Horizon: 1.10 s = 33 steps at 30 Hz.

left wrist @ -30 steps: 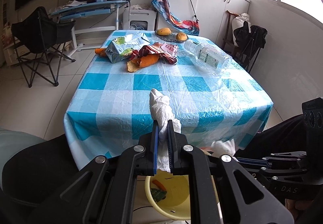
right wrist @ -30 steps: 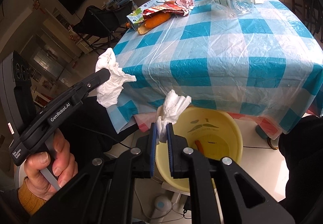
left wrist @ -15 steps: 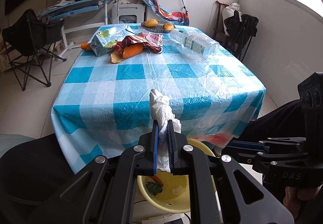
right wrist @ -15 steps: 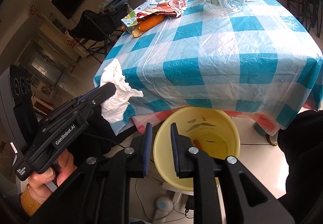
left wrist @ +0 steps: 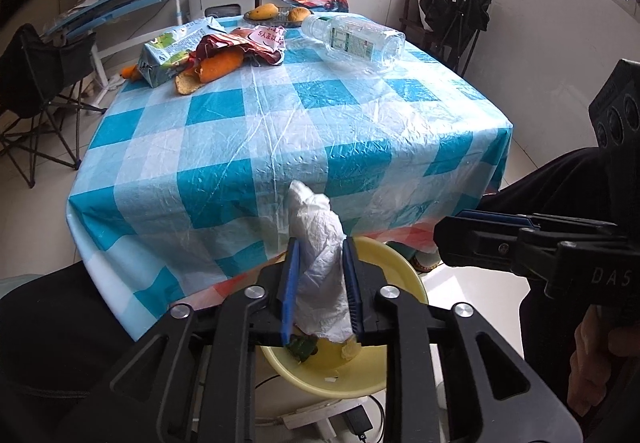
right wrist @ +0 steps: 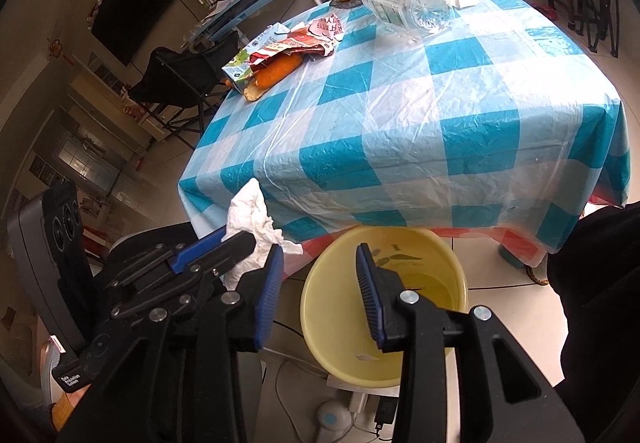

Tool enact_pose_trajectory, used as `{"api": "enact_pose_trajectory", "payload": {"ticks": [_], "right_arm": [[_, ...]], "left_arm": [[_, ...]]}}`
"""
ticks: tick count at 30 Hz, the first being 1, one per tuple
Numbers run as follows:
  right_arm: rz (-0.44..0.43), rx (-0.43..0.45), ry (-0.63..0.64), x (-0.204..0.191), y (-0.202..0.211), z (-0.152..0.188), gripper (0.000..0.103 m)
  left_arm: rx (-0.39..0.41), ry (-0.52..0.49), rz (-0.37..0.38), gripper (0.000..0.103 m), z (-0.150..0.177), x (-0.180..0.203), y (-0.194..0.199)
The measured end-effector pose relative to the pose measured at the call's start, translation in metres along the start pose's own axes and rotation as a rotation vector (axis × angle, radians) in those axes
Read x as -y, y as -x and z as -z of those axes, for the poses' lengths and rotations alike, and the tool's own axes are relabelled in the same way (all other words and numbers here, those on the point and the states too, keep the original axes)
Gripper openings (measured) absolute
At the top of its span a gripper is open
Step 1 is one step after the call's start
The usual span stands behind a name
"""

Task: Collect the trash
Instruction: 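Carry both tissues over the yellow basin and release them, then grasp the red snack wrapper with the left gripper while the right gripper grasps the plastic bottle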

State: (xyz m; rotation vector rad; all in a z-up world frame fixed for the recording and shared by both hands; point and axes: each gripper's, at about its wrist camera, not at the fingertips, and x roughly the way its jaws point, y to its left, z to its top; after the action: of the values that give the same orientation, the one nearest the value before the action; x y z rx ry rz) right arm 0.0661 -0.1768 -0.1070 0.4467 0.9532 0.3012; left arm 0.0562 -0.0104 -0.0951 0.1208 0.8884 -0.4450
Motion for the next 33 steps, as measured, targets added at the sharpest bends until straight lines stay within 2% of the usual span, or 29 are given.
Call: {"api": "enact_pose_trajectory", "payload": {"ticks": [4,17,21,27,32,33], "right_arm": [[0.002,0.001,-0.007,0.001,0.0,-0.001,0.04],[0.006,0.0,-0.005,0.002,-0.002,-0.002,0.044],[0.02,0.012,0.023,0.0,-0.001,-0.005,0.044],[0.08,0.08,0.123,-0.005,0.006,-0.035,0.047],[0.117,0.136,0.169,-0.001,0.01,-0.078,0.049],[0.132,0.151,0.187,-0.001,0.011,-0.087,0.052]], "left_arm": [[0.007,0.003,-0.013,0.036,0.0,-0.001,0.002],[0.024,0.0,-0.053,0.044,-0.002,-0.003,0.004],[0.055,0.022,-0.081,0.044,-0.008,-0.011,0.008],[0.102,0.1,-0.134,0.044,-0.033,-0.041,0.011],[0.134,0.101,-0.166,0.045,-0.064,-0.054,0.007],[0.142,0.099,-0.17,0.045,-0.071,-0.056,0.006]]}}
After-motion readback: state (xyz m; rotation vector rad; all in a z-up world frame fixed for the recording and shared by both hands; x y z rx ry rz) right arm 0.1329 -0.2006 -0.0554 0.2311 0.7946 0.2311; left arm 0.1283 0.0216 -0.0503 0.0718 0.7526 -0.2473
